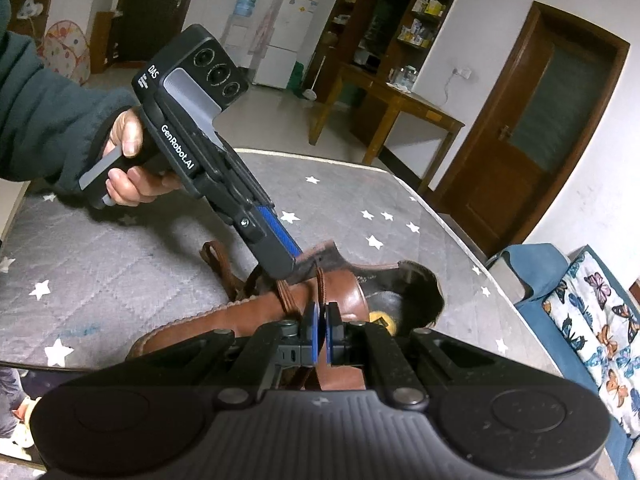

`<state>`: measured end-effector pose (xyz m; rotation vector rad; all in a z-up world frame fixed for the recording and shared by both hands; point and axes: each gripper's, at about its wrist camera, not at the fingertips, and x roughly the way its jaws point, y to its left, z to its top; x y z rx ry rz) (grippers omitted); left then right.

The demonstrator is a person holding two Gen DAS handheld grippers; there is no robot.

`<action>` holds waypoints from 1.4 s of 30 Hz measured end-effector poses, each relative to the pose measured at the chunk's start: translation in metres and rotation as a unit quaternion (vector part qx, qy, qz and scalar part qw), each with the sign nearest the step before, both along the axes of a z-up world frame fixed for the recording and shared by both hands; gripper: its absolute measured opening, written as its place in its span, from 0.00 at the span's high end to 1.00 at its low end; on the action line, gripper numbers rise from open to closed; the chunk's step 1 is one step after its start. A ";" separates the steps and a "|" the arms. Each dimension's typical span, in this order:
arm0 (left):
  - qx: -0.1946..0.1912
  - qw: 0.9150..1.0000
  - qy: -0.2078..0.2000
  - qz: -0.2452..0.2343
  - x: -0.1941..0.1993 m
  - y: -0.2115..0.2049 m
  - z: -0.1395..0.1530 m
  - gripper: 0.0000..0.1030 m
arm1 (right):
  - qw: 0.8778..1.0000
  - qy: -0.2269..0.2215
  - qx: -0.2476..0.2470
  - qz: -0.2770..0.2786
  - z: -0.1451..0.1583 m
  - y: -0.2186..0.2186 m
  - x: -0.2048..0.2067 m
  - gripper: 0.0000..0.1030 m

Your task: Lace up shoes with both hands

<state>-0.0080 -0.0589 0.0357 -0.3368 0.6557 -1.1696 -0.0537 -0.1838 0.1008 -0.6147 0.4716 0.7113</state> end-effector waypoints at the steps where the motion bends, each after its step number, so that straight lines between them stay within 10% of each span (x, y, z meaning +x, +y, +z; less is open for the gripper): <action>1: -0.003 1.000 0.000 0.005 -0.001 0.001 -0.001 0.72 | 1.000 -0.002 -0.002 0.000 0.000 0.001 0.001 0.97; 12: -0.039 0.998 0.007 0.055 -0.008 0.005 -0.005 0.67 | 1.000 -0.009 -0.005 0.003 -0.005 0.011 0.008 0.97; 18: -0.047 0.996 0.006 0.077 -0.012 0.009 -0.006 0.88 | 1.000 -0.009 -0.001 -0.005 -0.006 0.011 0.006 0.97; 28: 0.046 0.989 -0.052 0.130 -0.031 -0.001 0.022 0.96 | 1.000 -0.008 0.014 -0.025 -0.005 0.011 0.004 0.95; 42: 0.190 0.914 -0.234 0.272 -0.068 -0.013 0.061 0.96 | 0.979 0.065 0.119 -0.151 0.001 -0.018 -0.018 0.64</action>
